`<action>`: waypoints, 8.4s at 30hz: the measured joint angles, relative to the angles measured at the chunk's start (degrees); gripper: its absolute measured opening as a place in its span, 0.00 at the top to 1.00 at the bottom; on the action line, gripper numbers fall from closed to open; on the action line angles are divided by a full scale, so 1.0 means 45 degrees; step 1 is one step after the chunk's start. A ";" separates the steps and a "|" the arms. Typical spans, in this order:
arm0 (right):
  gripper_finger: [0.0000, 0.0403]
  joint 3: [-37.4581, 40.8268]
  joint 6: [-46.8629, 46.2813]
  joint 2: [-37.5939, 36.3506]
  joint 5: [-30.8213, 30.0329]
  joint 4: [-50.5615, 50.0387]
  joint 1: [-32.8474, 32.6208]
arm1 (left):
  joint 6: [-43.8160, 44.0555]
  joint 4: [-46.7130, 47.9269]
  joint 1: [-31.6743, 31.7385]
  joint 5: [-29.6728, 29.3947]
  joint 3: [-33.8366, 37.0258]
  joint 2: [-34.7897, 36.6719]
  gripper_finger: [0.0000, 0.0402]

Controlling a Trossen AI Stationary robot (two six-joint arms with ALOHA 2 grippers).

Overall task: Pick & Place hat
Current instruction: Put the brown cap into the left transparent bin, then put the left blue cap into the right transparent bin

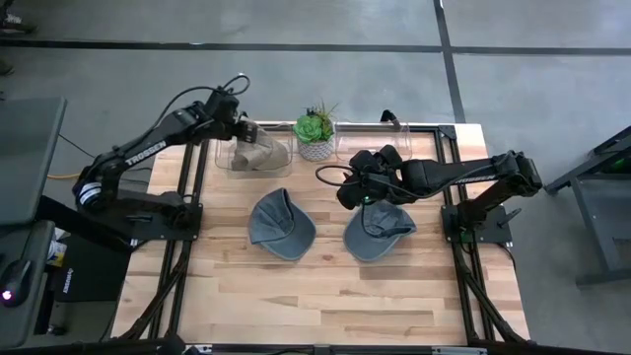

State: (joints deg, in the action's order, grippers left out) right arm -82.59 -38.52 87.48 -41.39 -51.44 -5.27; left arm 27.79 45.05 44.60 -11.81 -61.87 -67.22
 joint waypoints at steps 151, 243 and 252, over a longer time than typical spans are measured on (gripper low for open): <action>0.36 0.0000 -0.0092 0.0000 -0.0073 0.0015 0.0011 | 0.2893 0.0608 0.1258 -0.0454 -0.1407 -0.4668 1.00; 0.36 0.4065 0.4801 0.2197 1.0630 0.9449 0.2114 | 1.8293 -0.0017 -1.5853 -0.3457 0.3827 0.2365 1.00; 0.36 0.2775 0.4940 0.4492 1.1658 0.9308 0.2501 | 2.0091 0.0035 -1.7395 -0.4117 0.4544 0.2365 1.00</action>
State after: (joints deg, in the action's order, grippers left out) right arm -70.10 -16.29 107.70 11.07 -9.56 5.98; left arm 118.20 45.21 -33.68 -30.33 -41.43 -56.58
